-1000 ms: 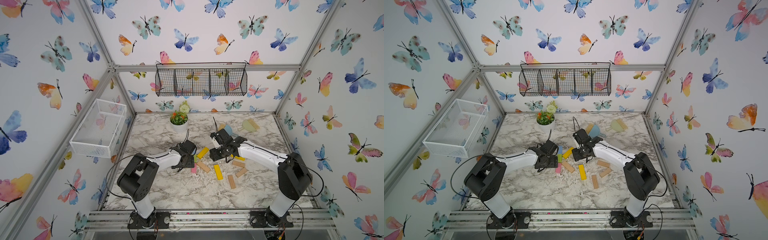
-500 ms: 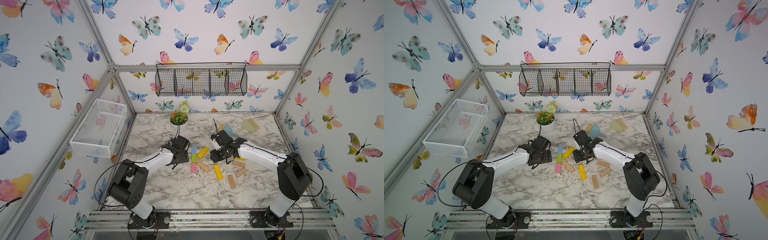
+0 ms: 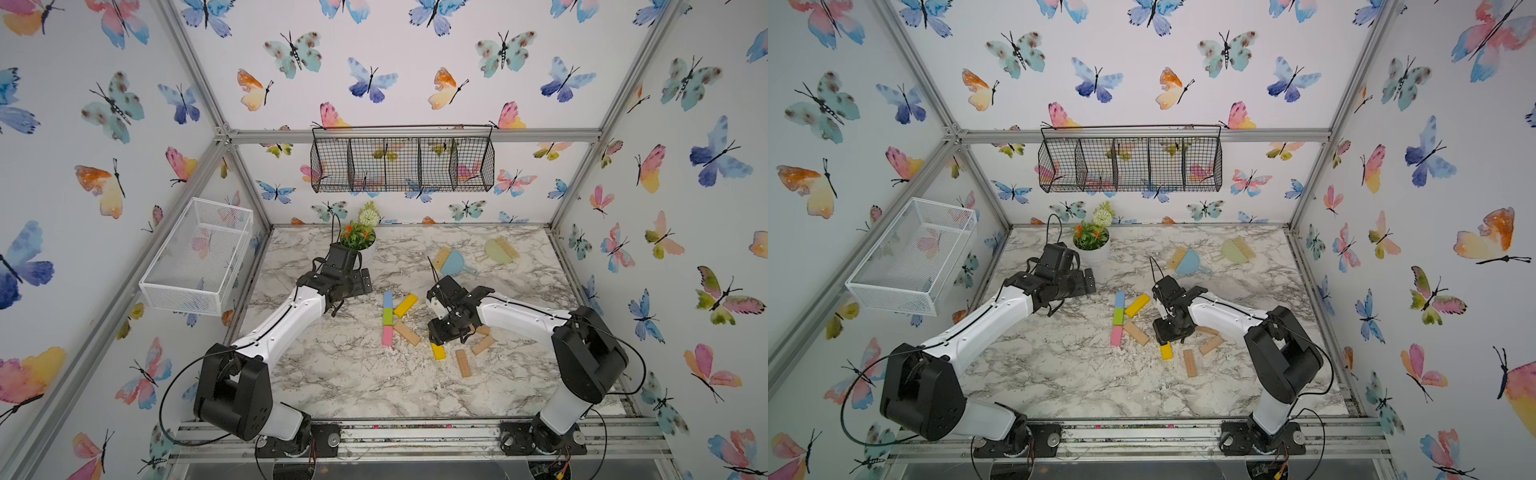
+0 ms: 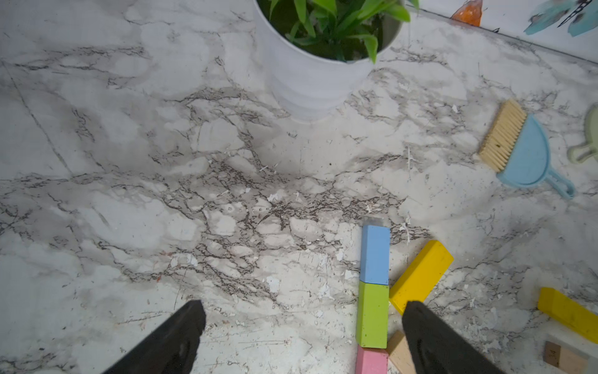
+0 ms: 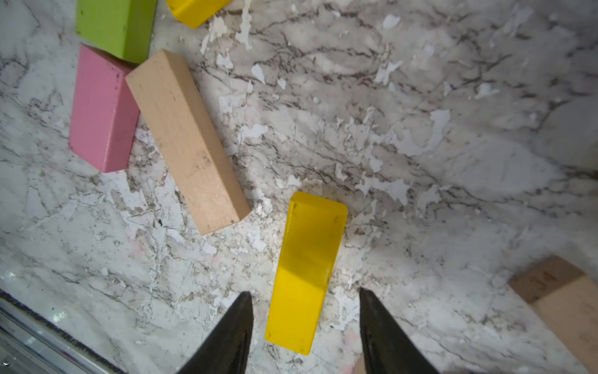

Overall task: Assemble the letter k with building blocks
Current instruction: Pick up the building block from the center of the board.

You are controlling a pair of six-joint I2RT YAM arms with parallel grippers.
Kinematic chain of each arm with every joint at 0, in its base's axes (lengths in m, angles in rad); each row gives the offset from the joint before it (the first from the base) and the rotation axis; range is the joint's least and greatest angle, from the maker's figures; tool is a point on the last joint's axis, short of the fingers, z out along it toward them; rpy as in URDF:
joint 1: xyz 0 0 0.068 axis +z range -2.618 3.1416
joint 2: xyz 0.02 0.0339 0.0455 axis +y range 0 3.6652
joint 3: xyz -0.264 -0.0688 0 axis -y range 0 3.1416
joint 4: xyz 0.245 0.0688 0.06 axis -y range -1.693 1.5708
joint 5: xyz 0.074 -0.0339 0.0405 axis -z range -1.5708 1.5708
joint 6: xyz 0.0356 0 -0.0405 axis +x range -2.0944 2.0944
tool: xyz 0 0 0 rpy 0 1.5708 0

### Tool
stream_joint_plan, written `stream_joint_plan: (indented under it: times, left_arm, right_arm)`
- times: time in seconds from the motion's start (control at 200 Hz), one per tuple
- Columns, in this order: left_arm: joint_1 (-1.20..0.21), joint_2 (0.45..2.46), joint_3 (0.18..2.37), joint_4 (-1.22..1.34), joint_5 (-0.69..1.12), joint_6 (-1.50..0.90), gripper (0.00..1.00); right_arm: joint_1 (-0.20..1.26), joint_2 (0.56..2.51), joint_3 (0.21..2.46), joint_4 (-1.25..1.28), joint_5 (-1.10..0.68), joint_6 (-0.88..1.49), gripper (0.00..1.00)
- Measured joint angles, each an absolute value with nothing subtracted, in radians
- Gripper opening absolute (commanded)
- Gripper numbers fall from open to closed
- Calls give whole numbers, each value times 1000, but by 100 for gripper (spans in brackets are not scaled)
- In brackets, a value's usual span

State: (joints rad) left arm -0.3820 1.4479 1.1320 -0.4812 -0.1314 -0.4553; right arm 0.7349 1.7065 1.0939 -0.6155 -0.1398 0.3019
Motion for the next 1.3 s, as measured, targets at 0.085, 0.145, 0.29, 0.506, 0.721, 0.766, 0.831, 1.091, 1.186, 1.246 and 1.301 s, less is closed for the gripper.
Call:
stream_joint_plan:
  times: [0.085, 0.145, 0.29, 0.506, 0.721, 0.766, 0.831, 1.091, 1.186, 1.246, 1.301]
  left_arm:
    - [-348, 1448, 1154, -479, -84, -455, 98]
    - [-322, 1451, 1184, -481, -57, -454, 98]
    - [-282, 1473, 1265, -478, -30, -454, 98]
    - [-273, 1487, 1234, -459, -35, -446, 99]
    - [-198, 1449, 1104, -401, 15, -466, 100]
    - [-179, 1446, 1098, -399, 30, -471, 100]
    - [-153, 1445, 1098, -386, 47, -476, 100]
    - [-146, 1438, 1098, -361, 76, -483, 99]
    - [-146, 1438, 1098, -361, 76, -484, 99]
    - [-146, 1438, 1098, -361, 76, -484, 99]
    - [-146, 1438, 1098, -361, 76, -485, 99]
  right_arm:
    - [735, 1707, 1094, -626, -141, 295, 55]
    - [735, 1707, 1095, -634, -141, 294, 55]
    - [743, 1711, 1107, -664, -140, 287, 54]
    - [770, 1762, 1159, -685, -138, 278, 54]
    - [781, 1792, 1174, -704, -127, 277, 54]
    - [781, 1796, 1174, -705, -124, 277, 54]
    - [786, 1802, 1174, -708, -119, 278, 53]
    - [791, 1844, 1201, -722, -105, 301, 51]
    - [793, 1861, 1217, -726, -101, 315, 50]
    - [795, 1871, 1226, -728, -96, 326, 50]
    - [797, 1877, 1233, -732, -86, 335, 50]
